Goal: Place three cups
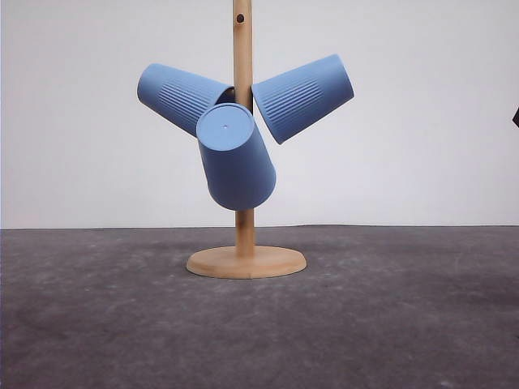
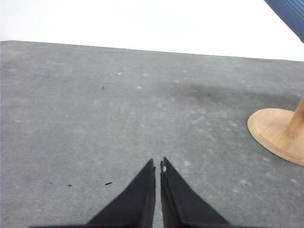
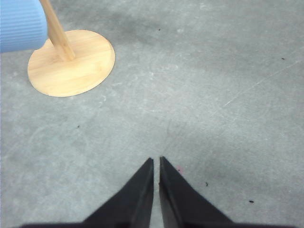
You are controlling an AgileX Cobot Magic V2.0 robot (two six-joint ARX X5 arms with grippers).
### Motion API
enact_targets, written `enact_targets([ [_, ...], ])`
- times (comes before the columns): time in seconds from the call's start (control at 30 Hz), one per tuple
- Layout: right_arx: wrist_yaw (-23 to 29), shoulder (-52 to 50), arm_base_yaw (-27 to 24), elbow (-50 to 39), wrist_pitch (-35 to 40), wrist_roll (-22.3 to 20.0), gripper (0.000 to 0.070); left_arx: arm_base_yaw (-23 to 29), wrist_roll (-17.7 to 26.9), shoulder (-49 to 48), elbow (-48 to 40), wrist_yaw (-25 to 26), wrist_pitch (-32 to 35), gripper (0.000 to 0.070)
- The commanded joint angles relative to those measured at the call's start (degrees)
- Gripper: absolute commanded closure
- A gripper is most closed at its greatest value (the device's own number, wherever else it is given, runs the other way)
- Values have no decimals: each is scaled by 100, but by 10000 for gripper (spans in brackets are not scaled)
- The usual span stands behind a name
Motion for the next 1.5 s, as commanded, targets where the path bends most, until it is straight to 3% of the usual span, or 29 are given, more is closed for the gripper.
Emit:
enact_targets([
  [0.0, -2, 24, 4, 52, 61, -31, 684, 0, 34, -111, -105, -35, 81, 700],
  [0.87, -1, 24, 4, 52, 62, -35, 684, -149, -28, -92, -341, -33, 261, 700],
  [1.13, 177, -291, 4, 1, 74, -525, 684, -149, -28, -92, -341, -33, 261, 700],
  [1.3, 799, -1202, 2, -588, 148, -356, 684, -149, -28, -92, -341, -33, 260, 700],
  [1.47, 1231, -2503, -39, -1673, 837, 248, 684, -149, -28, -92, -341, -33, 261, 700],
])
